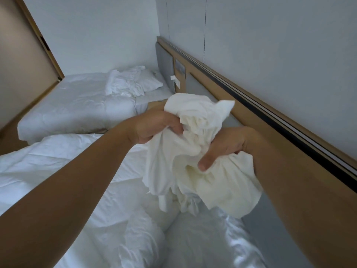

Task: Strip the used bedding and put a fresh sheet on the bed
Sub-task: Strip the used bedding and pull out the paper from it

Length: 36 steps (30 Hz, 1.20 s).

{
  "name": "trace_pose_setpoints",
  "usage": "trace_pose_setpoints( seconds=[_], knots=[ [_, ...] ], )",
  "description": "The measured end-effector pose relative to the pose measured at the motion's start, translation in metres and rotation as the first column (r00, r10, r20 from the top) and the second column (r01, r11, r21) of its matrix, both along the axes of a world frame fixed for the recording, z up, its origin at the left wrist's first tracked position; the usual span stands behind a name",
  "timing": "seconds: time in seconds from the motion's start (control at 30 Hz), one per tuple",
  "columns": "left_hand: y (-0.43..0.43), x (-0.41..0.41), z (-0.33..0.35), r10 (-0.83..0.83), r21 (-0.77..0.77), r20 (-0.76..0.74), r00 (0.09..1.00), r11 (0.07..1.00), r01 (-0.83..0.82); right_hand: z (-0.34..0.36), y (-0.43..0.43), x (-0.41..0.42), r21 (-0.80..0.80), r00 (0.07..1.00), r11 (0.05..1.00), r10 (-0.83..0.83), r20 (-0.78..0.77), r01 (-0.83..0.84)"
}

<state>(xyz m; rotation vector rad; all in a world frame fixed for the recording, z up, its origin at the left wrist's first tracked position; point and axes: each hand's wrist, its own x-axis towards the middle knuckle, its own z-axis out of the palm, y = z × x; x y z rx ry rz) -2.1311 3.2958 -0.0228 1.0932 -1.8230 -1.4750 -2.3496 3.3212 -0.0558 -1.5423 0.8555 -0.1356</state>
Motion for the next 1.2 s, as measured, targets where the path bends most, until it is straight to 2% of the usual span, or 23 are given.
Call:
trace_pose_setpoints(
  seconds=[0.07,0.13,0.2,0.27,0.33,0.4,0.5,0.6,0.67,0.73,0.83,0.9,0.97,1.03,1.1,1.13,1.2],
  knots=[
    [0.0,-0.004,0.003,0.012,-0.023,-0.017,1.0,1.0,-0.012,-0.002,0.003,0.006,-0.001,0.999,1.0,-0.002,-0.036,0.002],
    [-0.003,-0.004,0.006,0.016,-0.01,-0.047,0.999,1.0,-0.017,-0.001,0.001,0.007,-0.065,0.998,0.996,-0.059,0.02,0.06],
    [-0.006,0.002,0.005,-0.045,0.049,-0.043,0.998,0.998,0.047,0.004,-0.004,0.004,-0.088,0.973,0.979,-0.167,0.16,0.183],
    [-0.006,0.009,0.0,-0.168,0.157,0.046,0.985,0.975,0.158,0.008,-0.012,-0.002,-0.108,0.92,0.956,-0.225,0.321,0.272],
    [-0.003,0.01,-0.01,-0.313,0.229,0.157,0.937,0.934,0.273,0.013,-0.016,-0.002,-0.128,0.886,0.947,-0.221,0.408,0.295],
    [-0.001,0.008,-0.019,-0.379,0.216,0.203,0.903,0.917,0.337,0.015,-0.021,-0.001,-0.183,0.881,0.931,-0.216,0.422,0.316],
    [0.001,0.008,-0.02,-0.341,0.168,0.137,0.93,0.933,0.317,0.017,-0.029,-0.001,-0.256,0.848,0.877,-0.259,0.462,0.407],
    [-0.003,0.014,-0.01,-0.277,0.186,0.034,0.96,0.946,0.266,0.017,-0.027,-0.004,-0.251,0.866,0.89,-0.248,0.435,0.381],
    [-0.007,0.014,0.001,-0.187,0.129,-0.023,0.982,0.974,0.188,0.016,-0.019,-0.001,-0.164,0.944,0.964,-0.158,0.289,0.211],
    [-0.011,0.012,0.011,-0.11,0.079,-0.043,0.993,0.99,0.113,0.012,-0.012,0.008,-0.074,0.996,0.997,-0.022,0.09,0.029],
    [-0.013,0.011,0.014,-0.1,0.06,-0.006,0.995,0.993,0.1,0.003,-0.007,0.017,0.0,0.999,1.0,0.015,-0.036,-0.015],
    [-0.011,0.018,0.013,-0.16,0.099,-0.001,0.987,0.982,0.159,0.001,-0.005,0.015,0.003,0.999,0.999,-0.053,0.01,0.053],
    [-0.008,0.028,0.01,-0.293,0.176,0.043,0.955,0.943,0.281,0.003,-0.004,0.01,-0.017,0.984,0.993,-0.11,0.137,0.114],
    [-0.002,0.035,0.002,-0.415,0.253,0.172,0.893,0.895,0.367,0.006,-0.007,0.007,0.014,0.949,0.986,-0.166,0.268,0.168],
    [0.004,0.033,-0.014,-0.495,0.29,0.298,0.816,0.861,0.417,0.009,-0.01,0.01,0.012,0.923,0.977,-0.207,0.324,0.215],
    [0.007,0.029,-0.021,-0.506,0.302,0.316,0.803,0.856,0.42,0.009,-0.012,0.012,-0.019,0.92,0.973,-0.212,0.329,0.231],
    [0.011,0.022,-0.032,-0.486,0.298,0.262,0.834,0.862,0.409,0.009,-0.013,0.014,-0.072,0.907,0.957,-0.238,0.349,0.279]
  ],
)
